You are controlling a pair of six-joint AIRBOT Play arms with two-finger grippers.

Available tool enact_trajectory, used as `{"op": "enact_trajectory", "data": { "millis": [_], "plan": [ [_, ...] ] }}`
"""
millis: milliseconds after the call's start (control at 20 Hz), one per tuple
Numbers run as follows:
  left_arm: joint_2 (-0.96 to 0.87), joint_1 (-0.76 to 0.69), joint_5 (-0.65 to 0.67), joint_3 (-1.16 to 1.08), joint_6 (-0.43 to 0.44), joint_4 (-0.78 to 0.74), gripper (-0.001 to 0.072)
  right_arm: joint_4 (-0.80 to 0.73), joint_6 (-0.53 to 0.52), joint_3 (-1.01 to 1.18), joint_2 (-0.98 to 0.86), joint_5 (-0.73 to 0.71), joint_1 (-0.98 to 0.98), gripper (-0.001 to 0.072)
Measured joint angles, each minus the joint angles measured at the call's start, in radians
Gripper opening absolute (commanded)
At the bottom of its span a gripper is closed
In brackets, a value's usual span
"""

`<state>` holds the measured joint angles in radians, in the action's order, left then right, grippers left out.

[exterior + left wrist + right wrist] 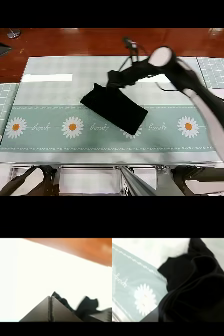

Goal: Fold the shirts.

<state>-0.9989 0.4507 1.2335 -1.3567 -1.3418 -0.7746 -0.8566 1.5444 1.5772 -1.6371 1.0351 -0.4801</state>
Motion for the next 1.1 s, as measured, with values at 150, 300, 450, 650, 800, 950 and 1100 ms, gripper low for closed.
{"op": "enact_trajectory", "data": {
  "millis": [150,300,450,650,800,950,1100],
  "plan": [
    [0.134,0.004,-0.031,0.153,0.011,0.011,0.0029,0.038,0.020,0.138,-0.167,-0.004,-0.028,0.0030],
    [0.203,-0.062,-0.062,0.301,0.019,0.018,0.0029,0.086,0.032,0.232,-0.284,-0.003,-0.060,0.0634],
    [0.220,-0.157,-0.127,0.429,0.022,0.021,0.0029,0.146,-0.002,0.274,-0.335,0.025,-0.074,0.0634],
    [0.195,-0.227,-0.200,0.526,0.021,0.021,0.0029,0.159,-0.043,0.293,-0.257,0.186,0.034,0.0633],
    [0.184,-0.228,-0.212,0.550,0.018,0.018,0.0029,-0.007,-0.047,0.270,-0.079,0.339,0.161,0.0633],
    [0.180,-0.232,-0.206,0.563,0.029,0.018,0.0028,-0.269,-0.003,0.053,0.212,0.354,0.257,0.0620],
    [0.179,-0.252,-0.186,0.595,0.041,0.016,0.0028,-0.438,0.151,-0.369,0.542,0.178,0.294,0.0621]
  ]
}}
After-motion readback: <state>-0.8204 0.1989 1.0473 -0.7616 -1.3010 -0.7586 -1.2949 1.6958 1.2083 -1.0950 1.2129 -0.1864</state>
